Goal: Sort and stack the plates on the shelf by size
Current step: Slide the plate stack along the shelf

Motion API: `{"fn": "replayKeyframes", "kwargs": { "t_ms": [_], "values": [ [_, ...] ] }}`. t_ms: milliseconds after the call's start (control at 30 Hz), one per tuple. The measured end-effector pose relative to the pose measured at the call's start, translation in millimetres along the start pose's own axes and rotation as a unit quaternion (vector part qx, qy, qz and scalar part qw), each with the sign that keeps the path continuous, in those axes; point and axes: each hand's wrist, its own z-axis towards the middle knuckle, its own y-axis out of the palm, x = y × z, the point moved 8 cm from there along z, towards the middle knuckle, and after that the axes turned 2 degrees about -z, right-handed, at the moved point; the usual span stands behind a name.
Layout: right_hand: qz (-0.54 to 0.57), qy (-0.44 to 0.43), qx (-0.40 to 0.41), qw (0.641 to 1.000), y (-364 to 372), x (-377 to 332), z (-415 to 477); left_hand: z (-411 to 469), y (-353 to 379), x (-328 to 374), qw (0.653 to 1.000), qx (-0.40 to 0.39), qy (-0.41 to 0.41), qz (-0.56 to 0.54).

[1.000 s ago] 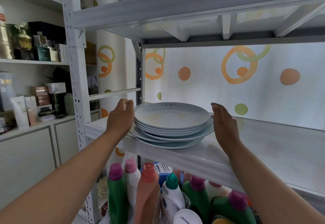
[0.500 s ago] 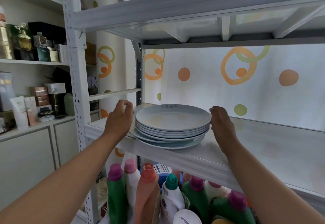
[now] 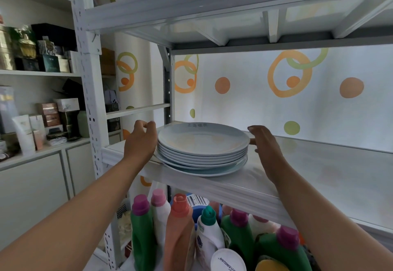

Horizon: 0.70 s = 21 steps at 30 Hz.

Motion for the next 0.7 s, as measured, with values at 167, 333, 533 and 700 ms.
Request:
{"fn": "replayKeyframes", "kwargs": {
  "t_ms": [167,333,533,700],
  "values": [
    [-0.047,-0.008,-0.049,0.998,10,-2,-3,-5,11,-4,0.999,-0.032,-0.020,-0.025],
    [-0.072,0.016,-0.001,0.997,-1,-1,-5,-7,21,-9,0.995,-0.083,-0.030,-0.038],
    [-0.130,0.030,0.030,0.991,-6,2,-5,-11,40,-12,0.963,-0.163,-0.105,-0.186],
    [-0.133,0.033,0.010,0.991,-4,3,-5,-14,45,-13,0.950,-0.173,-0.131,-0.225]
  ]
}}
